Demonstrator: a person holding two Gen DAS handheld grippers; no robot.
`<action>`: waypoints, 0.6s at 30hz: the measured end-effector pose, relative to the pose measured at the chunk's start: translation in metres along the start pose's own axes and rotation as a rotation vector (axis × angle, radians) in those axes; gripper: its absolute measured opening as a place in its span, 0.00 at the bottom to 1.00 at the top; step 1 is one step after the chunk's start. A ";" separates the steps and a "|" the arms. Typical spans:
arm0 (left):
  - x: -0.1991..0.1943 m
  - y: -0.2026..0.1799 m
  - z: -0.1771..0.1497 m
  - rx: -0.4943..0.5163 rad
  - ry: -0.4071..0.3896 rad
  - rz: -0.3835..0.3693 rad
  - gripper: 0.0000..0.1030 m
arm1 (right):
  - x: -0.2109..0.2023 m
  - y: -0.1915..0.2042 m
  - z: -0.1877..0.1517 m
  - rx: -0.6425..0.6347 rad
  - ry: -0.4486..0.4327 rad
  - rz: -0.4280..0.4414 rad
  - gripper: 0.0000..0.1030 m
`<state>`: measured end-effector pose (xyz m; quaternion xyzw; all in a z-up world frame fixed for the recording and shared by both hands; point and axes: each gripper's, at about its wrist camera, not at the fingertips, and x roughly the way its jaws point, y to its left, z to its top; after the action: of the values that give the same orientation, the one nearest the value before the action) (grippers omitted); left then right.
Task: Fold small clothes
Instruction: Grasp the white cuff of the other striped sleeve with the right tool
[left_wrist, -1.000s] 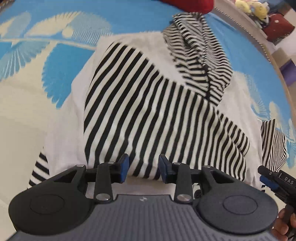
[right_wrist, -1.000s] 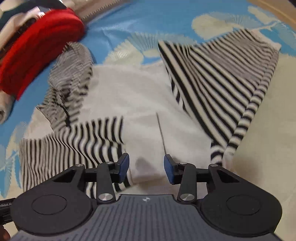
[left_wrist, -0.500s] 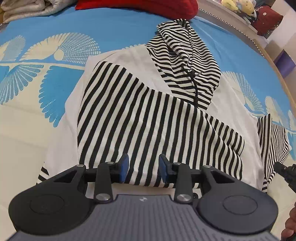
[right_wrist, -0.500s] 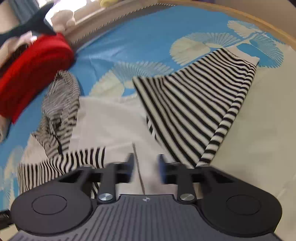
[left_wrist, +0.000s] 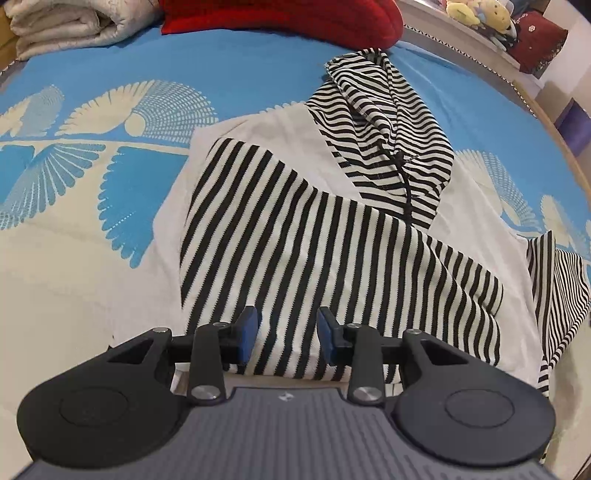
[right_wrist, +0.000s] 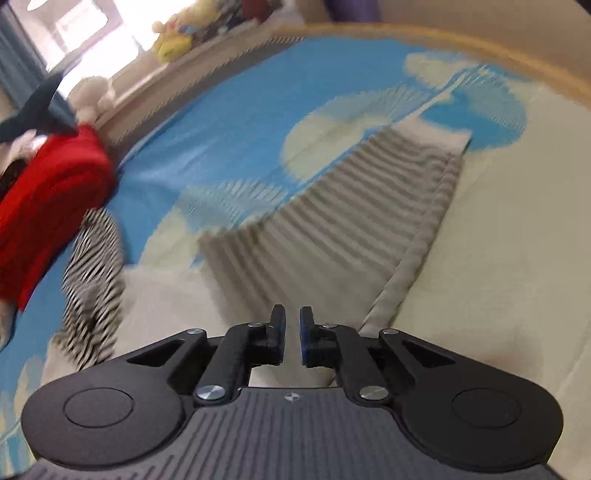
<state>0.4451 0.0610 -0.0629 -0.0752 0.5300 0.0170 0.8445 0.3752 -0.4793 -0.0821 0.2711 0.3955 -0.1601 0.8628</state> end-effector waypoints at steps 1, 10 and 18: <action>0.000 0.001 0.000 -0.002 -0.001 0.003 0.38 | 0.003 -0.013 0.009 0.008 -0.038 -0.020 0.13; 0.004 0.004 0.000 -0.006 0.009 0.013 0.38 | 0.062 -0.120 0.045 0.198 -0.219 -0.137 0.51; 0.003 0.008 0.003 -0.014 0.010 0.002 0.38 | 0.100 -0.128 0.043 0.181 -0.279 -0.156 0.39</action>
<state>0.4485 0.0692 -0.0648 -0.0807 0.5340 0.0213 0.8413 0.4015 -0.6134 -0.1799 0.2911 0.2760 -0.2976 0.8663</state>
